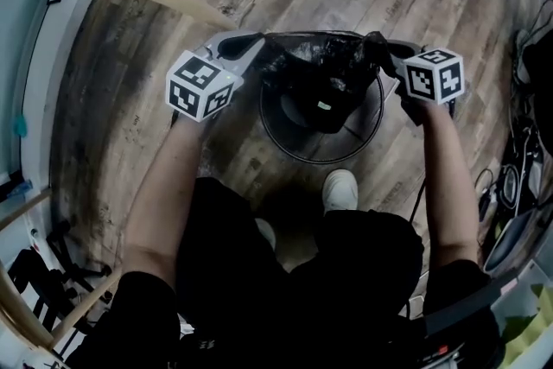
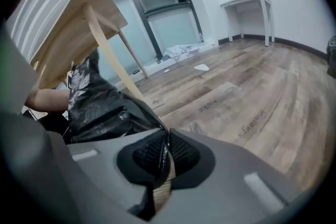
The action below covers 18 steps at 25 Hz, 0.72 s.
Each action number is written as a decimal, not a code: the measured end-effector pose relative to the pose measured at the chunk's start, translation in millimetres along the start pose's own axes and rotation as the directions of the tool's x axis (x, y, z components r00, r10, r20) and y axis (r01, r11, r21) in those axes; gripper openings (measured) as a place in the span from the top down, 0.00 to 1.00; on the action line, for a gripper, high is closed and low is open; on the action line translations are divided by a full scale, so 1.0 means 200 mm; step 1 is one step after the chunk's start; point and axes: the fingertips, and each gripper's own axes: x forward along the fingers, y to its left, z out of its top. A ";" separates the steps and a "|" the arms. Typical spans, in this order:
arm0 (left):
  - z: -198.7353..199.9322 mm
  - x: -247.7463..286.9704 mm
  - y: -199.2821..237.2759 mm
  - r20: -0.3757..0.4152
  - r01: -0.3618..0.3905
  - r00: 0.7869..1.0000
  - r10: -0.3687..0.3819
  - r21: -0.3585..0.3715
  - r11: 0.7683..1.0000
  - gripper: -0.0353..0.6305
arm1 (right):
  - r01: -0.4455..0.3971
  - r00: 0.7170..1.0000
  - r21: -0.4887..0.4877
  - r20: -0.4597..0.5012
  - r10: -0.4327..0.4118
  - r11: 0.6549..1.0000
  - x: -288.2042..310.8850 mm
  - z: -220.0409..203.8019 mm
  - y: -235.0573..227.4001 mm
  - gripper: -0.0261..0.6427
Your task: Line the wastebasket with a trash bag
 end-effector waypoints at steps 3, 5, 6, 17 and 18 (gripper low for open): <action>-0.11 0.01 -0.04 -0.049 0.025 0.999 -0.024 0.022 0.999 0.94 | -0.046 0.998 0.037 -0.032 0.047 0.998 0.05 -0.13 0.01 0.94; -0.15 0.00 -0.06 -0.054 0.046 0.998 -0.044 0.025 0.999 0.94 | -0.067 0.998 0.038 -0.012 0.068 0.997 0.04 -0.15 0.04 0.94; -0.16 -0.01 -0.06 -0.045 0.058 0.997 -0.057 0.018 0.998 0.93 | -0.073 0.997 0.036 -0.001 0.073 0.997 0.03 -0.15 0.05 0.94; -0.10 -0.30 0.11 0.104 -0.002 0.995 0.001 0.009 1.000 0.63 | -0.045 0.997 0.015 0.061 0.044 0.999 -0.08 -0.15 0.05 0.66; -0.05 -0.32 0.10 0.125 -0.002 0.992 -0.002 0.028 1.000 0.62 | -0.047 0.996 0.019 0.080 0.045 0.999 -0.10 -0.13 0.04 0.62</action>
